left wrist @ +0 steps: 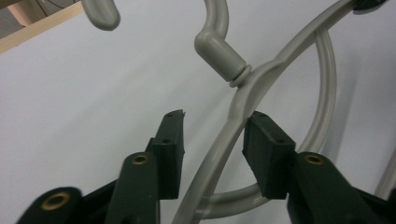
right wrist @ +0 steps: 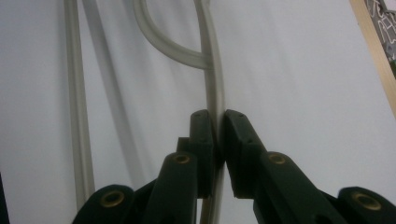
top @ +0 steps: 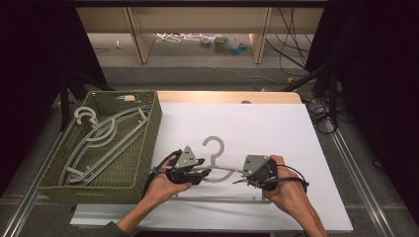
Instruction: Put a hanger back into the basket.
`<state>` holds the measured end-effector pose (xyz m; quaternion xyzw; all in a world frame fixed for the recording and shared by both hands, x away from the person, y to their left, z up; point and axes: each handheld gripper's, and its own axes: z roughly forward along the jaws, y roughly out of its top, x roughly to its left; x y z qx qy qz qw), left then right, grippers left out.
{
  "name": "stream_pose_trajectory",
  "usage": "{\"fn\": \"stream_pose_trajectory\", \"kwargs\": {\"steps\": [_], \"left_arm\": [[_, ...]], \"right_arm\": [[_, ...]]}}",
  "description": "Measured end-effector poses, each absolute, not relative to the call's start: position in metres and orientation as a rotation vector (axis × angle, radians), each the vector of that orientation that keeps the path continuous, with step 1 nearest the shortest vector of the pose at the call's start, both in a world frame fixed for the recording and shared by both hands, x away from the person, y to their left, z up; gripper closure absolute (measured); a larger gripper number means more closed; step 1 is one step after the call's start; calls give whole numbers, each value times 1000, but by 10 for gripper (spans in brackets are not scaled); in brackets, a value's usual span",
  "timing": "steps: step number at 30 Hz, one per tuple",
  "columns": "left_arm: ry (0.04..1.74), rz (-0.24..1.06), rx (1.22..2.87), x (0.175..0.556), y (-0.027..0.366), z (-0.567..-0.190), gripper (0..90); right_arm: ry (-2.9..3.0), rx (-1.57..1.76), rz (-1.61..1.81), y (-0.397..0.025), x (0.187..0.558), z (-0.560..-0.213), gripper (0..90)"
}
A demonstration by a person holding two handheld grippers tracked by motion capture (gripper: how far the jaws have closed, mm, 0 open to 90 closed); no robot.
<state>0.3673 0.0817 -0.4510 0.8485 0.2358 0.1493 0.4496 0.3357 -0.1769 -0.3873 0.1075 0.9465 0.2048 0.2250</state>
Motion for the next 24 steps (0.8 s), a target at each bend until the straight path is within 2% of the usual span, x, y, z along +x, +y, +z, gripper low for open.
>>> {"fn": "stream_pose_trajectory", "kwargs": {"steps": [2,14,24], "left_arm": [[568,356,2095,367,80,-452,645],[392,411,2202,356,76,-436,754],[356,388,2203,343,72,-425,819]], "right_arm": [[2611,294,564,-177,336,-387,822],[2610,221,584,-187,339,-387,809],[2581,338,712,-196,340,-380,537]]}}
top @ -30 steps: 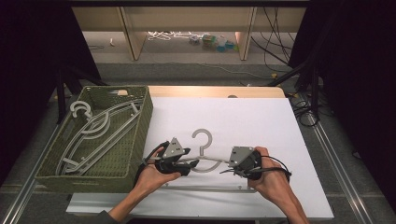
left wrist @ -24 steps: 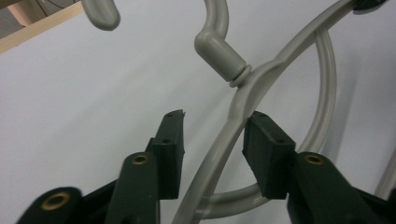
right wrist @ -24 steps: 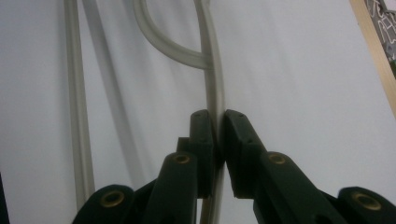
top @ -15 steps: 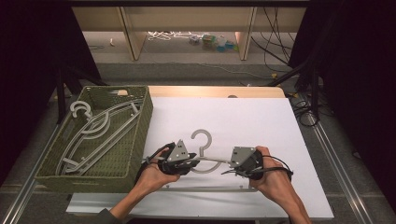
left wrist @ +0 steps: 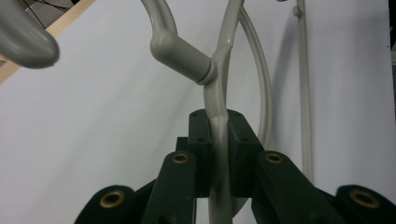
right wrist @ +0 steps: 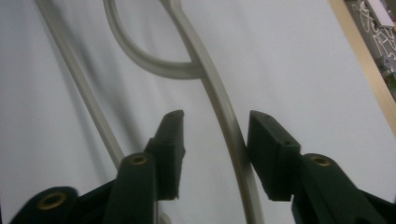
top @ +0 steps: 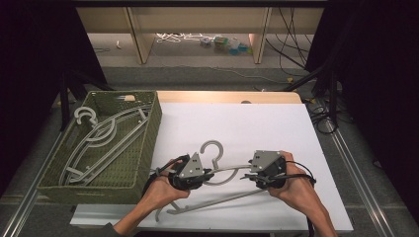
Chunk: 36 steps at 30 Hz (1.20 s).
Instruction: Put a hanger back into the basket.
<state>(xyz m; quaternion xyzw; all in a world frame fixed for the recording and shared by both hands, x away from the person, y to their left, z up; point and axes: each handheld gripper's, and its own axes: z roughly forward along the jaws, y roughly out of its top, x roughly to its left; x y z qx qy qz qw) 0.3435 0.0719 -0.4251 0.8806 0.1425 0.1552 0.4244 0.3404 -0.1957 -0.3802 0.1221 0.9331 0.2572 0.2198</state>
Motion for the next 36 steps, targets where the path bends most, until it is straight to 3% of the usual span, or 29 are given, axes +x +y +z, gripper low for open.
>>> {"fn": "stream_pose_trajectory", "kwargs": {"steps": [4,7,21,36], "left_arm": [[429,408,2187,347,79,-418,819],[485,418,2171,350,87,-414,819],[669,342,2010,355,117,-388,818],[732,374,1918,360,146,-321,817]], "right_arm": [[2508,418,853,-199,336,-370,395],[2421,477,967,-202,334,-363,351],[2197,727,1276,-222,331,-369,263],[2177,767,1298,-232,321,-385,242]]}}
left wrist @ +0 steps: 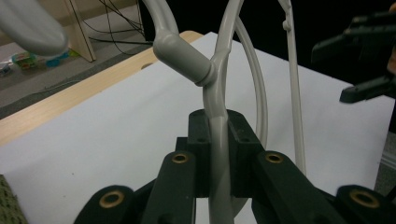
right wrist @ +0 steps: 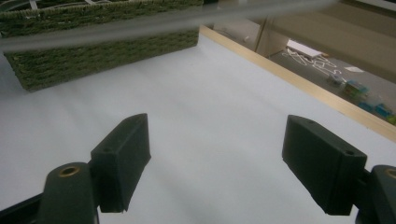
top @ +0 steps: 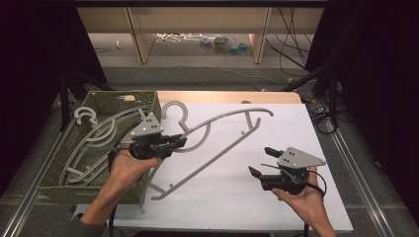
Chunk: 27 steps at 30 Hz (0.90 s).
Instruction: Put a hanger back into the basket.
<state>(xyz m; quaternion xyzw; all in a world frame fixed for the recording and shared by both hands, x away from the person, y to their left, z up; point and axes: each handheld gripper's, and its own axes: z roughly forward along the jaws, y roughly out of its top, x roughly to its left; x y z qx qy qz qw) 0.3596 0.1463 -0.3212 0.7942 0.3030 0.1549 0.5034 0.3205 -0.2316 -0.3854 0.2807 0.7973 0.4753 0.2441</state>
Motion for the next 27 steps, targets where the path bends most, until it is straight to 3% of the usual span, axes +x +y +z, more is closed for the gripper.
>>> {"fn": "stream_pose_trajectory", "kwargs": {"steps": [8,15,27], "left_arm": [[742,388,1866,363,175,-284,816],[805,481,1836,368,211,-259,818],[940,708,1851,391,276,-255,818]], "right_arm": [[2201,759,1303,-230,318,-398,217],[2192,751,1315,-227,316,-404,189],[2212,751,1312,-228,316,-409,191]]}}
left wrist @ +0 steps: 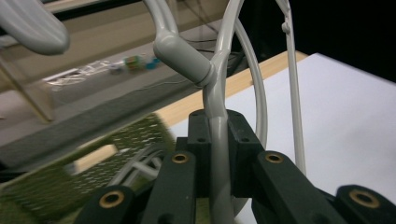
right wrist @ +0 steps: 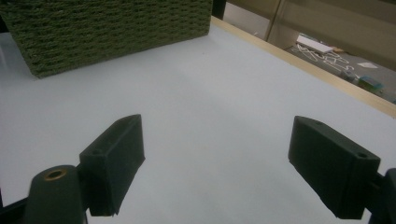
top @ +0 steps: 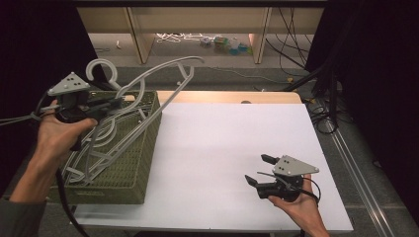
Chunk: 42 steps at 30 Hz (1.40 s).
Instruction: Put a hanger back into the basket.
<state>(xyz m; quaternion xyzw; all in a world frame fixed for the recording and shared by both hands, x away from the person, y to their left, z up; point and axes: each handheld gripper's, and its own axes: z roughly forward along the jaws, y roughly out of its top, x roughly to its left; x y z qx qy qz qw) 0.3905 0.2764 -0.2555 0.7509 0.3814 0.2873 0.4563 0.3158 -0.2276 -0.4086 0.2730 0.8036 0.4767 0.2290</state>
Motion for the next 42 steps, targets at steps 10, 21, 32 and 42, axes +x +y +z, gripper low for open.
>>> {"fn": "stream_pose_trajectory", "kwargs": {"steps": [10,21,32,42], "left_arm": [[1084,823,1874,409,329,-280,817],[1137,842,1897,416,366,-307,817],[1106,884,1963,422,370,-327,816],[1109,887,2032,424,378,-352,816]], "right_arm": [[2215,746,1318,-226,316,-410,190],[2222,746,1317,-225,317,-411,192],[2225,738,1311,-225,317,-411,195],[2232,742,1309,-227,317,-411,197]]}}
